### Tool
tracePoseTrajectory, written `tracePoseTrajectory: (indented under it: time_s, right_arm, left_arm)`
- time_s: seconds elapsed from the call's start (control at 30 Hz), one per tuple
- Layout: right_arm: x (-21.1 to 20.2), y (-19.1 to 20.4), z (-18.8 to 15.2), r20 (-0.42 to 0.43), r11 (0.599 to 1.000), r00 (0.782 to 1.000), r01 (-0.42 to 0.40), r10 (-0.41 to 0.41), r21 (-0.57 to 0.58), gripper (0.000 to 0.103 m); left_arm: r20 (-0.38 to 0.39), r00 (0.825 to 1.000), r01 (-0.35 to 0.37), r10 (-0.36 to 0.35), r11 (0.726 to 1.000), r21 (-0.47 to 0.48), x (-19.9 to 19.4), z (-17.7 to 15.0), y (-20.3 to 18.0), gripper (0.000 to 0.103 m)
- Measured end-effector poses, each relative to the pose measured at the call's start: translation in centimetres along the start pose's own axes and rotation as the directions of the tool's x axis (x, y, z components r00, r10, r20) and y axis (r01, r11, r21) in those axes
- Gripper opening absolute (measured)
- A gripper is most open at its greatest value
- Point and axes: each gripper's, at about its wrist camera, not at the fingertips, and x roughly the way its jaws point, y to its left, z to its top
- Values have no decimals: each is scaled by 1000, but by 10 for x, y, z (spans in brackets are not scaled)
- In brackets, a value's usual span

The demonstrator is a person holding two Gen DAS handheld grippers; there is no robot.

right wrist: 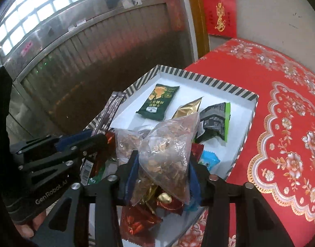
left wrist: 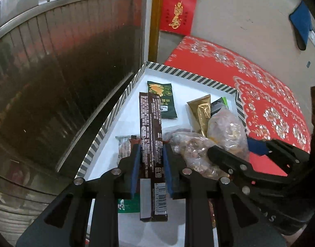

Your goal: Organize snacks

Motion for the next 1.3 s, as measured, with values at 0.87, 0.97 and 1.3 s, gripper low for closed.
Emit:
tracePoseTrajectory:
  time_s: [0.87,0.97,1.3]
  right_arm:
    - [-78,-6,-59,322,940,884,307,-339,146,89]
    - [-80,-9,-63,331,944,886,283,-324,168,90]
    - [-81,0,-66,339,949,887,281,-314,142,90]
  left_arm:
    - [298,940,-176,169,984,-2,-48,-40,-21,79]
    - [310,939,-158,151,987,-5,-52,-42,-20,79]
    - [355,927,-123,118,992,-9,-63,-50,-16,81]
